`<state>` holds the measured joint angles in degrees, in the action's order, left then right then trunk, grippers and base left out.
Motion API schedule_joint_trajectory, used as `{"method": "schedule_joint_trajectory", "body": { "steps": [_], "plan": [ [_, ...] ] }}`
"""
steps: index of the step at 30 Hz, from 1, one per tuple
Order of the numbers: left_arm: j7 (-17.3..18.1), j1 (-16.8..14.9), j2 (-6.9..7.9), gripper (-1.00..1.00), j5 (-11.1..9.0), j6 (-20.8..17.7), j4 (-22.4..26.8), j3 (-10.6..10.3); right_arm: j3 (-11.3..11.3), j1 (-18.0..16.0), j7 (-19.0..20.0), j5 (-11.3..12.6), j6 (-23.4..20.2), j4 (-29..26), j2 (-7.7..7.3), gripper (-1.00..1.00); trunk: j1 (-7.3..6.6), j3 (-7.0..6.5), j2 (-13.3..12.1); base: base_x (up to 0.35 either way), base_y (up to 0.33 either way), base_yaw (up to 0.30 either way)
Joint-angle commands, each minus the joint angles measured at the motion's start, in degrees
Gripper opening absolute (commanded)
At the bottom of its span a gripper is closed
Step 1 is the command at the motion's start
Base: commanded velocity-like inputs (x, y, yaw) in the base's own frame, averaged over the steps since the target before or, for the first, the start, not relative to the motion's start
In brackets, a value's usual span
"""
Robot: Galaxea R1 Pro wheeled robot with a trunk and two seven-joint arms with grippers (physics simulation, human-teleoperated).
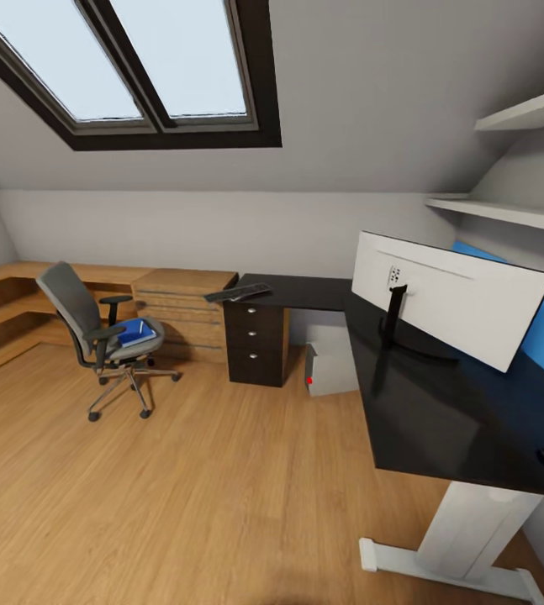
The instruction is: In the bedroom, organize the workspace by keeping the computer under the desk, ensuring the monitor is on the desk, placing the keyboard on the desk next to the monitor, placing the mouse on the desk next to the keyboard, moving the folder from the swivel chair onto the desk next to the mouse, stacking the notebook on top of the folder with the pen on top of the notebook, and positioning the swivel chair next to the desk.
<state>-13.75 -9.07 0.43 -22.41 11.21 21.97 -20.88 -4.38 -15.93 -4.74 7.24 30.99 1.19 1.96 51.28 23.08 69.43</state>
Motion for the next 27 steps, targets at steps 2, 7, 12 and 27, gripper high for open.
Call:
{"method": "schedule_joint_trajectory", "body": {
  "steps": [2, 7, 12, 27],
  "plan": [
    [-0.39, -0.05, 0.02, 1.00, -0.44, 0.12, 0.00, -0.48, -0.58, -0.07, -0.08, 0.52, 0.39, 0.05, 0.11, 1.00, -0.45, -0.30, -0.78, 0.000, 0.000, 0.000],
    [-0.42, -0.03, 0.07, 1.00, -0.50, 0.05, -0.01, -0.48, -0.62, -0.07, 0.09, 0.45, 0.82, -2.00, 0.28, 1.00, -1.54, -1.20, -2.78, 0.000, 0.000, -0.012],
    [-0.49, -0.05, 0.08, 1.00, -0.52, 0.15, 0.00, -0.48, -0.74, -0.07, 0.17, 0.28, 0.93, -3.84, 0.26, 1.00, -2.64, -2.10, -4.79, 0.000, 0.000, -0.158],
    [-0.48, -0.03, 0.32, 1.00, -0.52, 0.27, -0.05, -0.48, -0.63, -0.07, 2.81, -0.04, 3.85, -1.82, -4.07, 1.00, -5.94, -5.27, -10.81, 0.000, 0.000, -0.247]
  ]
}}
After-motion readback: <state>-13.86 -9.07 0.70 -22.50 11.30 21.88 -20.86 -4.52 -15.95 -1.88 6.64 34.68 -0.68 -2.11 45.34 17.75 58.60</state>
